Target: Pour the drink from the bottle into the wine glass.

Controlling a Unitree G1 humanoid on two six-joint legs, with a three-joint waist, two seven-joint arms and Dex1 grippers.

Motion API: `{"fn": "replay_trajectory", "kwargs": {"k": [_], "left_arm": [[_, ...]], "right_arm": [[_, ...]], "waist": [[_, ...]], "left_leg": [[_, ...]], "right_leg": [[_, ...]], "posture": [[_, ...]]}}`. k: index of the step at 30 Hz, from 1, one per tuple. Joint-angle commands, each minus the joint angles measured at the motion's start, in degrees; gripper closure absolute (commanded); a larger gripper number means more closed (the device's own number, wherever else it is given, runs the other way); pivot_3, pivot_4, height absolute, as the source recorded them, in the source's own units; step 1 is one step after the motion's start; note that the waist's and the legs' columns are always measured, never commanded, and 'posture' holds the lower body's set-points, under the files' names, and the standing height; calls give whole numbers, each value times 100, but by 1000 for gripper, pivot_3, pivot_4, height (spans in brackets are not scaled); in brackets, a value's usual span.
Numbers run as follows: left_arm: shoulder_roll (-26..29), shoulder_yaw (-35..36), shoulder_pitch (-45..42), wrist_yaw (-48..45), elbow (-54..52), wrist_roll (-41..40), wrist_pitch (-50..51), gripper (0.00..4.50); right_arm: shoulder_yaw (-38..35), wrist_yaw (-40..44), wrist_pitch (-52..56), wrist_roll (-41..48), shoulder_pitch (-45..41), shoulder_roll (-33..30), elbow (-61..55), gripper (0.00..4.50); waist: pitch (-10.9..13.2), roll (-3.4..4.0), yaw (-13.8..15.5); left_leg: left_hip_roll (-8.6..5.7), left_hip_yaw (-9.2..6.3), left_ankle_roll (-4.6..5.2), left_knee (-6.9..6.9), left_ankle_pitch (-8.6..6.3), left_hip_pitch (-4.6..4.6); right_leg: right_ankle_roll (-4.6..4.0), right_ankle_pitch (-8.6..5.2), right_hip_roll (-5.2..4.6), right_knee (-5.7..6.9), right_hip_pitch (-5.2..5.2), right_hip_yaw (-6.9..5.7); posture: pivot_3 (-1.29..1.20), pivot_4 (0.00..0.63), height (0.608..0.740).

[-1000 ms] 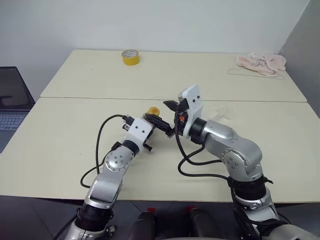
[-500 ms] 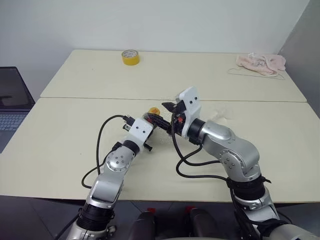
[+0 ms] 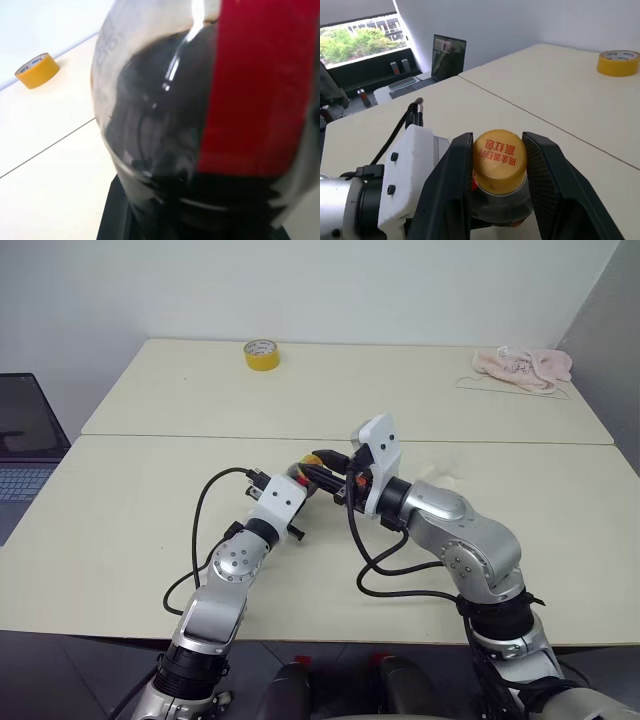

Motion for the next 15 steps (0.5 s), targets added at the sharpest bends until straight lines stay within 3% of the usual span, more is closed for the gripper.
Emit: {"fn": "replay_trajectory", "kwargs": {"k": [1, 8, 15], "left_arm": [[369, 690, -112, -618, -334, -615, 276, 3708], [1698, 1196, -4, -2505, -621, -2026, 844, 3710], [2487, 1216, 217, -3461, -592, -2526, 700, 3720]], "right_arm": [[-18, 720, -651, 40, -28, -319, -109, 3304], [-51, 1806, -1852, -66, -213, -748, 295, 3304], [12, 2551, -2583, -176, -367, -1078, 516, 3304]], "waist": [[0, 0, -7], [1, 1, -28], [1, 1, -14]], "left_leg": [[0, 0, 0, -1, 0, 0], [4, 0, 1, -2, 0, 3], [3, -2, 1, -1, 0, 3]], "right_leg": [[0, 0, 0, 0, 0, -1], [0, 0, 4, 0, 1, -1], [0, 0, 2, -4, 3, -2]], "posture": [[0, 150, 740], [0, 150, 740], [0, 150, 740]]}}
